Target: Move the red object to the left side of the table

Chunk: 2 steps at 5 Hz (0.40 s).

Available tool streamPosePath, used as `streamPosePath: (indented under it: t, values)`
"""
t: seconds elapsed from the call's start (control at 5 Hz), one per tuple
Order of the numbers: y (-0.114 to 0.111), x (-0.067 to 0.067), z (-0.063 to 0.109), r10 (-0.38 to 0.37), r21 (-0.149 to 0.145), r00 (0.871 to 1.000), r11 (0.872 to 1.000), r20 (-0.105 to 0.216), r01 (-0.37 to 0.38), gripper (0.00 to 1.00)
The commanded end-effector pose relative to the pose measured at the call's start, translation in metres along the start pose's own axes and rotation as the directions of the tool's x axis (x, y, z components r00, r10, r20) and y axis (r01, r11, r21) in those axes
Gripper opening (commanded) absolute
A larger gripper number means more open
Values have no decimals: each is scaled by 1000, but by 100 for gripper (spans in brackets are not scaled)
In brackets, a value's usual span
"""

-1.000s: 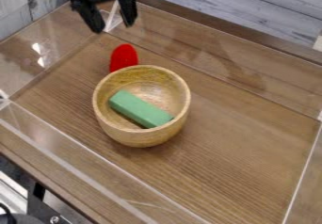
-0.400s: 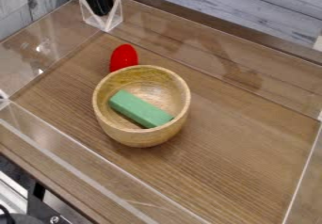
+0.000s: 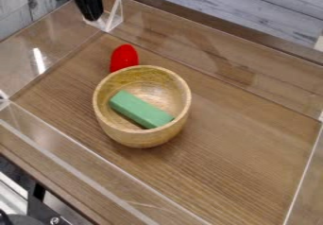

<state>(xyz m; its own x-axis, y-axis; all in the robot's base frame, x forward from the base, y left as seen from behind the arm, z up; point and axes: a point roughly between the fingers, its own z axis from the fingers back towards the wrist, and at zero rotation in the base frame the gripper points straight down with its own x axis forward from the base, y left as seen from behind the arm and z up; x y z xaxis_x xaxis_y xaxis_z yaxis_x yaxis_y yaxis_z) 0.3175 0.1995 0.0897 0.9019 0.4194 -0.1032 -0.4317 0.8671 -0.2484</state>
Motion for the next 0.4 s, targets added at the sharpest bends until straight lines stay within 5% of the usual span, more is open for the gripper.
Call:
streamPosePath:
  t: [0.0,0.2]
  values:
    - [3,20,17,-73,45,995,997,64,70,0]
    - [-1,28,5,-128,70,991,990,48,124,0]
